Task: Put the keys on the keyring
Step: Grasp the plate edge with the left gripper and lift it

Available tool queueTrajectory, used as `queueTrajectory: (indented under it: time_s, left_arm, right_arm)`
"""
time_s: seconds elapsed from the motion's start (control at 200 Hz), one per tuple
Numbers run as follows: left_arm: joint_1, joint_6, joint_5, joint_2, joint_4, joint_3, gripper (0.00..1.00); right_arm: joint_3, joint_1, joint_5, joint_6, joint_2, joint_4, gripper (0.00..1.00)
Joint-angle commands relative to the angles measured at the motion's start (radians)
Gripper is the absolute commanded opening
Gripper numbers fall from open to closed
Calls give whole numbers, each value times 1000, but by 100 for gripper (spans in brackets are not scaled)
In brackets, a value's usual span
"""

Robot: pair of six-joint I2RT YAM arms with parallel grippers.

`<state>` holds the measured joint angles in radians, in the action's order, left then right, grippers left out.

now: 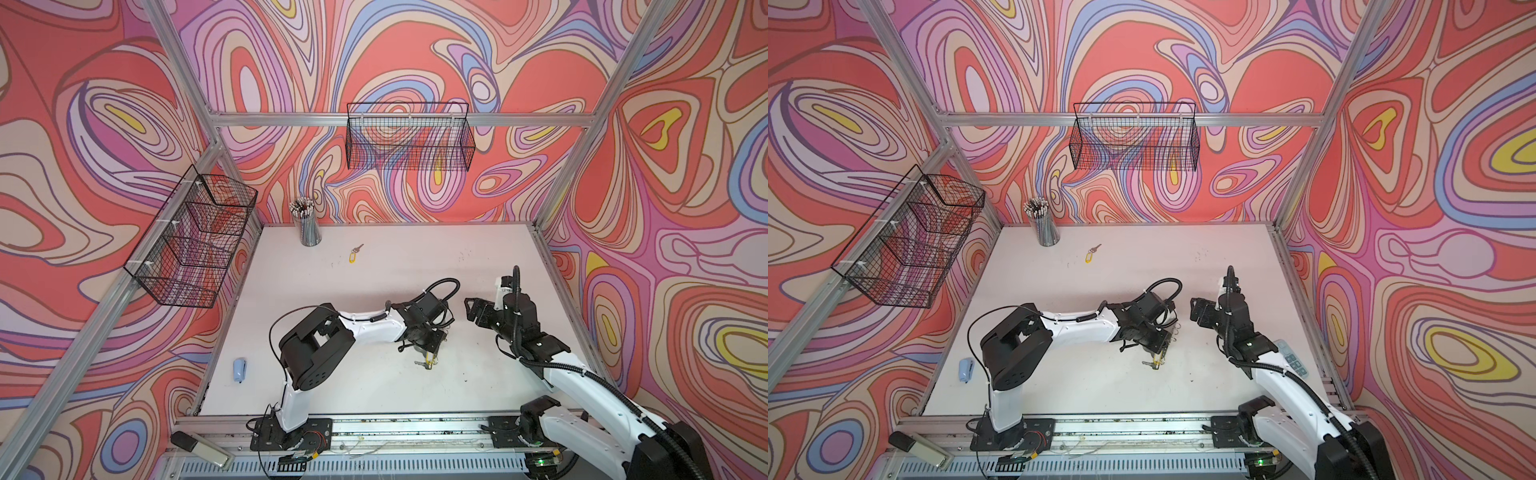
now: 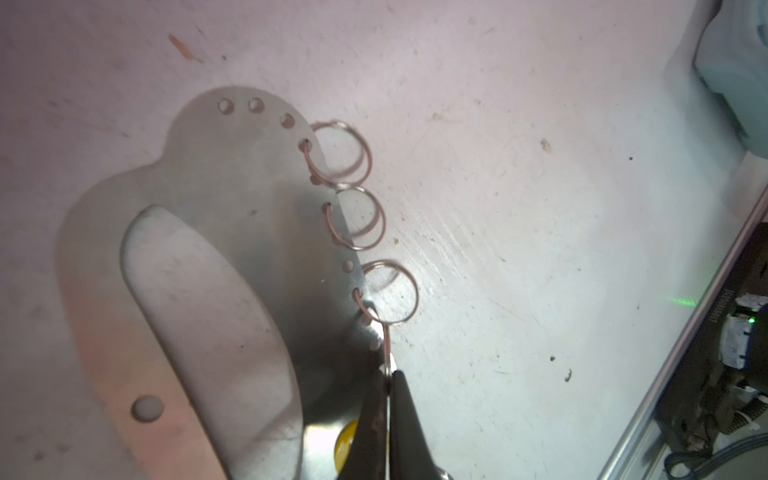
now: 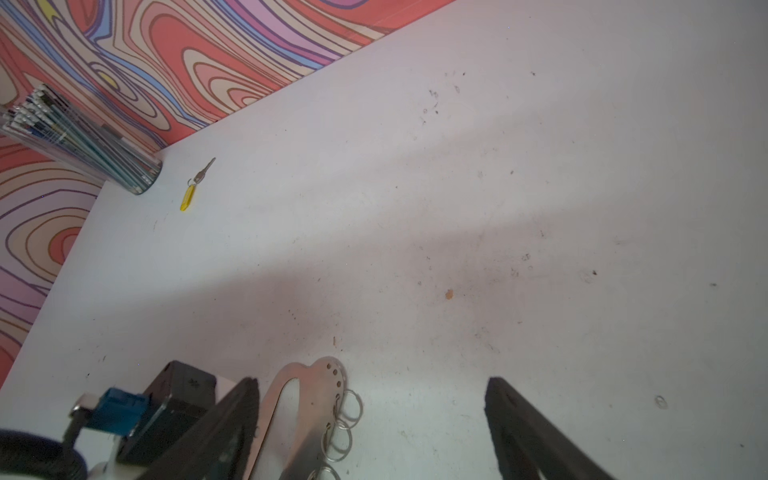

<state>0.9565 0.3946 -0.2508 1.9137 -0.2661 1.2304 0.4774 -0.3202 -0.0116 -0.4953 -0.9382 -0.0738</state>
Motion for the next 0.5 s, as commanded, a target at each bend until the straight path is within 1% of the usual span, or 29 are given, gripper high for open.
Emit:
queueTrajectory:
  time_s: [0.0, 0.17, 0.27, 0.341, 0.411, 0.491]
  left_arm:
    - [4, -68, 97, -140, -49, 10, 0]
    - [4, -171, 203, -307, -80, 2, 0]
    - [4, -245, 232, -397, -61, -20, 0]
    - [5, -278, 259, -455, -42, -40, 0]
    - [4, -311, 291, -513, -6, -78, 0]
    - [4, -344, 318, -590, 111, -149, 0]
  right_arm:
    - [-6, -3, 101, 13, 42, 58, 87]
    - [7, -4, 216, 16, 104, 147, 85]
    - [35, -3, 270, 13, 114, 183, 83]
    - [53, -3, 304, 0, 116, 214, 78]
    - [69, -3, 341, -16, 111, 244, 74]
    - [79, -3, 383, -33, 101, 282, 69]
